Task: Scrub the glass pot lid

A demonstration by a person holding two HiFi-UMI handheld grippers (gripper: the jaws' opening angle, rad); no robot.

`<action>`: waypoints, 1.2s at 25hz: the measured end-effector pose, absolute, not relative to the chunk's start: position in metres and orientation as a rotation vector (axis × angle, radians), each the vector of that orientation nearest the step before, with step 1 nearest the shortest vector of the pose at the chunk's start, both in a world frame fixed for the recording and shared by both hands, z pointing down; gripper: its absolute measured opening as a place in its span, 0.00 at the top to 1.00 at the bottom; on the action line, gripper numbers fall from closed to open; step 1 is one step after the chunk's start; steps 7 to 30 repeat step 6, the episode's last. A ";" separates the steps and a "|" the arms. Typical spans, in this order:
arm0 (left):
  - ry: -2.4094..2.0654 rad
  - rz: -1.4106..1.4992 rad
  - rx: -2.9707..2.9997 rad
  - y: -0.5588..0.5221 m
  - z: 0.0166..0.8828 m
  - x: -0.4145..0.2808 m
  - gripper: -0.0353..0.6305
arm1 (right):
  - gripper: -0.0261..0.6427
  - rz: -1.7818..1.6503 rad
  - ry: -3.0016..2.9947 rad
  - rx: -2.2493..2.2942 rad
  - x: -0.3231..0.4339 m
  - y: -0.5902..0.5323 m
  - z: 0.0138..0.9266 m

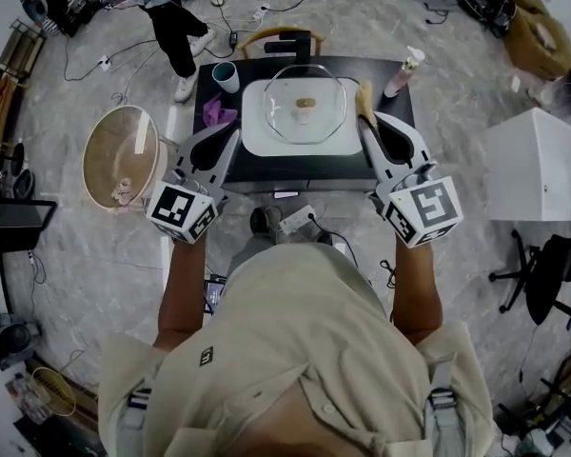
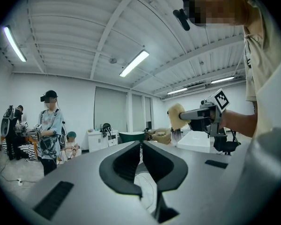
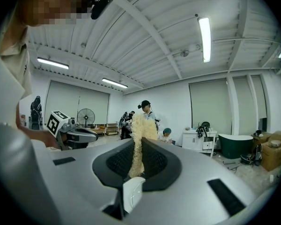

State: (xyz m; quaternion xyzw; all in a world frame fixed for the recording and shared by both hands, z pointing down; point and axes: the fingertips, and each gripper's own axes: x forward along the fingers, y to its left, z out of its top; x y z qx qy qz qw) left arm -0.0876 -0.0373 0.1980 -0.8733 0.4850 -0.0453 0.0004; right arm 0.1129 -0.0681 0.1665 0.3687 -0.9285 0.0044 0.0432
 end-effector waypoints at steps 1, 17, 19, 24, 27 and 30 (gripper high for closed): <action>1.526 -0.142 -2.742 -0.037 0.198 -0.088 0.91 | 0.90 0.020 -2.842 1.126 0.113 -0.068 0.167; 1.536 -0.141 -2.744 -0.033 0.200 -0.089 0.91 | 0.90 0.028 -2.845 1.109 0.112 -0.065 0.169; 1.536 -0.141 -2.744 -0.033 0.200 -0.089 0.91 | 0.90 0.028 -2.845 1.109 0.112 -0.065 0.169; 1.536 -0.141 -2.744 -0.033 0.200 -0.089 0.91 | 0.90 0.028 -2.845 1.109 0.112 -0.065 0.169; 1.536 -0.141 -2.744 -0.033 0.200 -0.089 0.91 | 0.90 0.028 -2.845 1.109 0.112 -0.065 0.169; 1.536 -0.141 -2.744 -0.033 0.200 -0.089 0.91 | 0.90 0.028 -2.845 1.109 0.112 -0.065 0.169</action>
